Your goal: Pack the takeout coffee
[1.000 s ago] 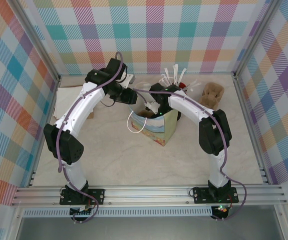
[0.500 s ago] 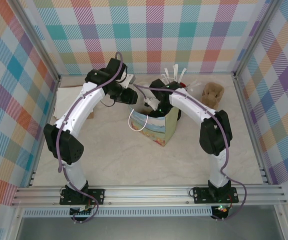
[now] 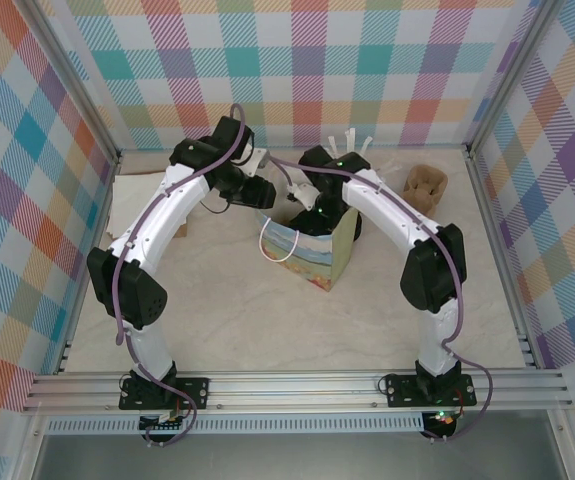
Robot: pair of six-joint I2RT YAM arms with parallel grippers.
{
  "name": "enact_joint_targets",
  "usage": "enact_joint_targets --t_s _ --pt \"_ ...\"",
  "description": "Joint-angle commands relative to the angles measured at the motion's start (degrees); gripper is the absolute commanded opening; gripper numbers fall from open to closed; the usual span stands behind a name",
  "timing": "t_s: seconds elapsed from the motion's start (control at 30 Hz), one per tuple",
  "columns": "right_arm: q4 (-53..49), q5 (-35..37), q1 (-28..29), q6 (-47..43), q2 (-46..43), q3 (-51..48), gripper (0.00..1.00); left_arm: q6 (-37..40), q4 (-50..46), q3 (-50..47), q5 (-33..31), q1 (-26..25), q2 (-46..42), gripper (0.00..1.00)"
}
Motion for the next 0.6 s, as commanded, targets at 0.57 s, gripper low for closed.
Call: enact_joint_targets --t_s 0.57 --pt "-8.04 -4.04 -2.95 8.10 -6.66 18.02 0.99 -1.81 -0.70 2.81 1.56 1.45 -1.30 0.60"
